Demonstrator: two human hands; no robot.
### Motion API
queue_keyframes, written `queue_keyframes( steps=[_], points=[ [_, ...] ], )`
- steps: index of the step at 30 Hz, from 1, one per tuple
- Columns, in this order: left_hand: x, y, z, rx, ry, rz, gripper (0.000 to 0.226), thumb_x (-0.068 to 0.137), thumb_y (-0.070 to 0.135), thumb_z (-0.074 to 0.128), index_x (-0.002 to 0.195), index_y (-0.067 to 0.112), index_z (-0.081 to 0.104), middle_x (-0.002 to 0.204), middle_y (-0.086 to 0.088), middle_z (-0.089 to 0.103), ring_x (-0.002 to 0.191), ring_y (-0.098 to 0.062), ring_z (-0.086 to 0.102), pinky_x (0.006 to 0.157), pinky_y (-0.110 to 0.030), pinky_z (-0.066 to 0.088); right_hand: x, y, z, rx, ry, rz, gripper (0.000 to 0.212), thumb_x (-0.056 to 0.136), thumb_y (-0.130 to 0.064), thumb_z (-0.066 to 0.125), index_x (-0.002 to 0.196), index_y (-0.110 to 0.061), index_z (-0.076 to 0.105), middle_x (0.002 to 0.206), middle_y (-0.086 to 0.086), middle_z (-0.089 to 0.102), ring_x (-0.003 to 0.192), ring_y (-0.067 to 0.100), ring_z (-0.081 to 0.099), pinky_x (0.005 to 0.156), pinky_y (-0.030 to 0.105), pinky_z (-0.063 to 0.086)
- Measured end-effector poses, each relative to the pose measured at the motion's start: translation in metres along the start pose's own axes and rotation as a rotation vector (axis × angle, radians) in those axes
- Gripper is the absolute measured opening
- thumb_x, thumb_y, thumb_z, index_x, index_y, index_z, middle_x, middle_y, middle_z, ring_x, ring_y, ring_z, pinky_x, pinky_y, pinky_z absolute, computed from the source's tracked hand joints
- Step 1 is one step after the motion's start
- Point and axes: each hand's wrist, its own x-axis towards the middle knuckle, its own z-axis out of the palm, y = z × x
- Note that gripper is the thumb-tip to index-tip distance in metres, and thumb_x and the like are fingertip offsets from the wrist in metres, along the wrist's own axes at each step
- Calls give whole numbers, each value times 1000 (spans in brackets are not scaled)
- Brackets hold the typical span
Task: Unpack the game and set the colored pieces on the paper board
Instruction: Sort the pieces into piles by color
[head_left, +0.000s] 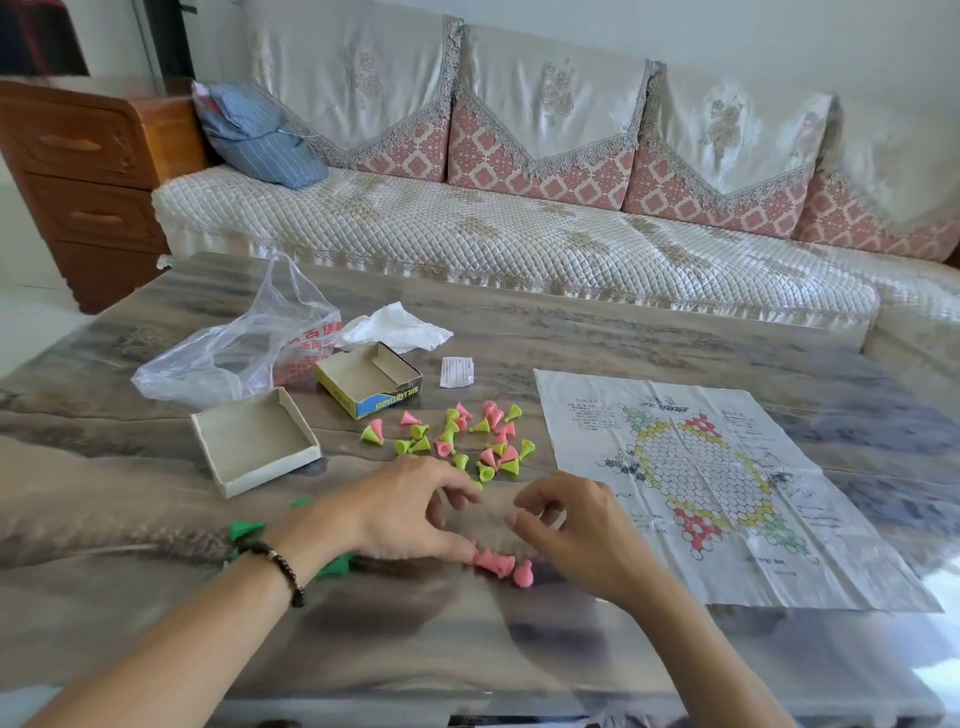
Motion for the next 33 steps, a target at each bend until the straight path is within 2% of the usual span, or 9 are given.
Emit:
queue_keyframes(
  steps=[3,6,9,14,16,20,28,30,33],
  points=[
    [9,-14,-15,-46,150,-33,34,79,42,73,110,30,66,98,16,62,80,-3,62,74,-22,50,24,4,-5,-23,34,4,11,85,-29,64,84,-20,71,78,-7,68,74,5,60,72,29,51],
    [23,-33,-23,73,303,-75,24,83,36,68,106,29,67,96,12,59,82,-6,60,79,-32,50,52,7,-7,-111,69,-16,13,86,-22,64,95,-18,73,86,-7,69,78,7,59,75,26,51],
    [38,-37,-23,207,289,-53,30,89,36,61,119,32,60,101,13,54,89,-7,55,81,-37,50,75,10,-7,-227,45,-50,20,86,-19,62,104,-22,71,97,-4,66,89,12,58,82,29,49],
    [56,-36,-10,384,254,40,44,92,23,55,134,33,50,121,7,55,110,-18,56,87,-40,48,91,5,5,-407,-147,-93,29,85,-25,61,112,-34,65,113,-7,57,106,16,54,88,37,41],
    [59,-40,-8,428,250,52,36,91,21,55,126,31,57,118,6,56,104,-21,58,83,-41,49,93,2,9,-455,-200,-118,29,86,-26,60,114,-35,64,116,-6,52,107,18,54,87,39,39],
    [62,-44,-5,440,276,76,12,91,17,56,95,19,68,107,4,56,87,-24,61,74,-42,49,94,0,15,-458,-216,-128,21,90,-23,58,108,-29,68,118,-2,49,99,22,57,84,35,42],
    [63,-45,-9,254,347,65,13,88,12,61,90,16,73,98,5,60,89,-13,58,80,-30,47,95,5,16,-363,-159,-125,20,88,-12,59,100,-22,73,100,-4,48,91,21,57,77,30,47],
    [61,-44,-20,180,414,30,10,87,14,65,88,17,74,95,6,63,84,-8,58,79,-25,47,95,4,16,-354,-149,-132,20,87,-10,60,96,-21,73,101,-2,53,90,20,58,77,31,49],
    [54,-55,-38,117,533,-75,7,83,16,70,79,22,72,84,10,63,79,-8,59,75,-30,50,95,1,20,-341,-129,-144,23,84,-5,58,93,-18,74,103,1,59,90,21,60,77,34,51]
  ],
)
